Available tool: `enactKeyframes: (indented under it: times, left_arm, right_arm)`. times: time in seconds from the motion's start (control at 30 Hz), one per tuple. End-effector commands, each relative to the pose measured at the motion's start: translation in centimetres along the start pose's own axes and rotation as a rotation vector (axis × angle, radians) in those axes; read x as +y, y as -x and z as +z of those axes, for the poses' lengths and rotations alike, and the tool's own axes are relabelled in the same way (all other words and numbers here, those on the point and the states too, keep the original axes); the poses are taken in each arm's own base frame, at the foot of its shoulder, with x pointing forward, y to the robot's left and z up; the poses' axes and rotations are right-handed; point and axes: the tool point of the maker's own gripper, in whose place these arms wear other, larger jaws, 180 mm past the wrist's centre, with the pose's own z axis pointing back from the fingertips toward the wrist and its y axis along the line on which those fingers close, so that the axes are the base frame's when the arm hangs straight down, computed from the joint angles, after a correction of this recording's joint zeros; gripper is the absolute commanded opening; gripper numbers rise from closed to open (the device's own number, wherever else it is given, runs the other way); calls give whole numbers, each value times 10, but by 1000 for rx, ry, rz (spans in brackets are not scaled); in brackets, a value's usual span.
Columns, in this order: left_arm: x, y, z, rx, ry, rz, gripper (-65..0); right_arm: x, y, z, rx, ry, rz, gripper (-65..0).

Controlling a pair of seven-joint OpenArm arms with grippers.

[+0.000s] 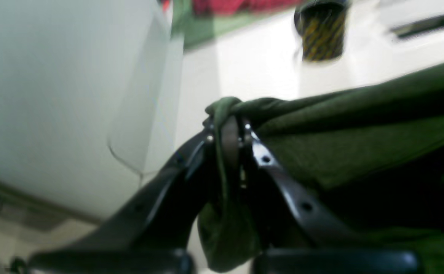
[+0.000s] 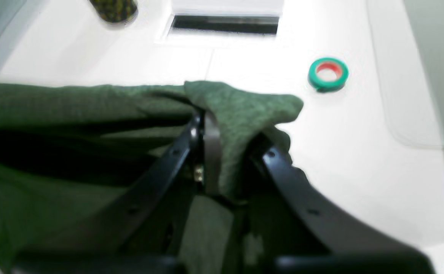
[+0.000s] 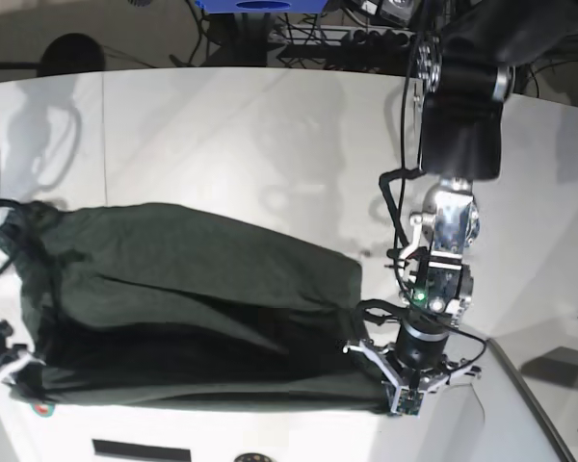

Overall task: Layout the t-shirt on the table in an organized manner, then fold the t-shirt properly
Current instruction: 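Lift the shirt with both grippers and swing it across the table, then lower the shirt flat onto the table and open the left gripper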

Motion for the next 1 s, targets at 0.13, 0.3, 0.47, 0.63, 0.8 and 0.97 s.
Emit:
enactKeyframes:
  times: [0.13, 0.3, 0.47, 0.63, 0.8, 0.97]
  left_arm:
    - [2, -31, -27, -49, -24, 37, -574]
    - [-6, -43, -29, -70, -15, 55, -76]
    - [-3, -60, -6, -149, -27, 89, -12]
    - [71, -42, 36, -187, -190, 241, -12]
    - [80, -22, 69, -180, -200, 251, -12]
    - [-8, 19, 89, -77, 7, 204, -71]
  right_arm:
    - [-13, -53, -10, -122, 117, -37, -183]
    - [4, -60, -14, -70, 30, -15, -53]
    - [-9, -56, 14, -87, 32, 94, -123]
    - [-33, -20, 71, -58, 120, 176, -123]
    - [-52, 11, 121, -30, 219, 165, -122]
    - [-82, 65, 142, 46, 315, -25, -125]
